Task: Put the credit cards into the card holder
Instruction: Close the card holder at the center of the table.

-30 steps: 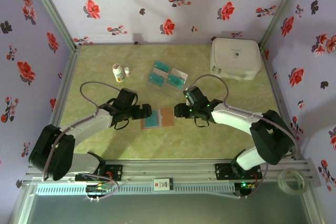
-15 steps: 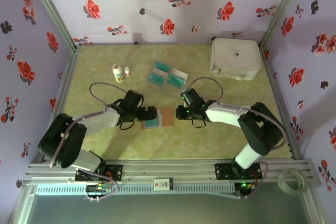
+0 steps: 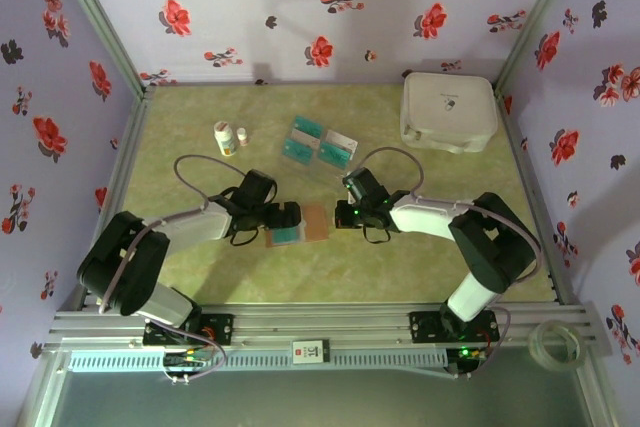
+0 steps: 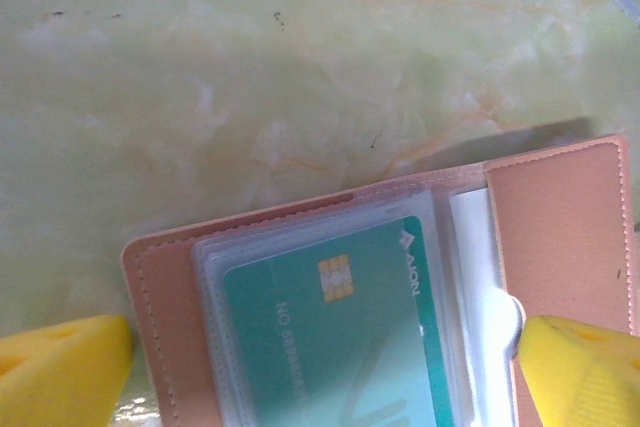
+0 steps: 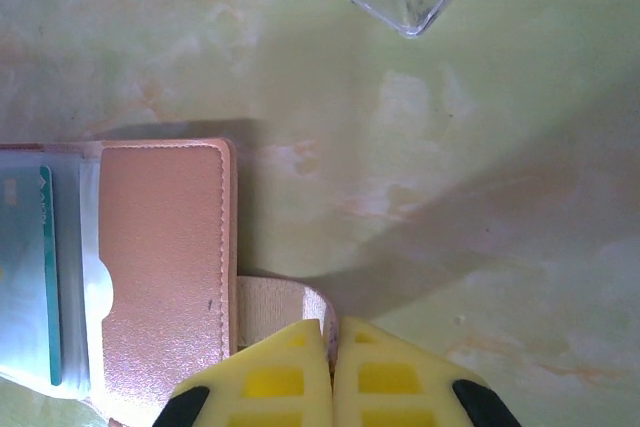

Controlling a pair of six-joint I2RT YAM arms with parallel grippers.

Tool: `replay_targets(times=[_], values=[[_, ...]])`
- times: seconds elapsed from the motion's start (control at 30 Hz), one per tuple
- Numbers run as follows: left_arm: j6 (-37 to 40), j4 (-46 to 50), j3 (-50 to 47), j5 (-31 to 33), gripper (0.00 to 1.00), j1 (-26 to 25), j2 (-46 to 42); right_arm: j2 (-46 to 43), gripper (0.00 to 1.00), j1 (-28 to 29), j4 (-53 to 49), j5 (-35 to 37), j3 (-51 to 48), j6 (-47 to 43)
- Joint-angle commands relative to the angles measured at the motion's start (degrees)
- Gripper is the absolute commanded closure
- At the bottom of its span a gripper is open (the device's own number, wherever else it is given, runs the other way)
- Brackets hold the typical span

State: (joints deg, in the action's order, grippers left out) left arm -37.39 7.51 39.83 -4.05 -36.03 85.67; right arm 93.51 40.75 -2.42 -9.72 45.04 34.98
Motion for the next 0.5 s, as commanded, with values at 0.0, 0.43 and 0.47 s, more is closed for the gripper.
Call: replay_targets(times=[0.0,0.43,0.47], values=[[-0.25,-2.26,1.35,-2.19,0.00,-1.28,1.92,1.26,1.00,0.19,1.44,-1.08,-0.21,0.84],[1.00,1.93,2.40,-1.88,0.00,-1.32,-3.72,2.74,1.00,0.38,2.68,-1.70,0.01,1.32],[1.08,2.19,2.52,-1.79,0.00,-1.32,-4.51,2.78,1.00,0.38,2.77,-1.66,0.00,1.38]])
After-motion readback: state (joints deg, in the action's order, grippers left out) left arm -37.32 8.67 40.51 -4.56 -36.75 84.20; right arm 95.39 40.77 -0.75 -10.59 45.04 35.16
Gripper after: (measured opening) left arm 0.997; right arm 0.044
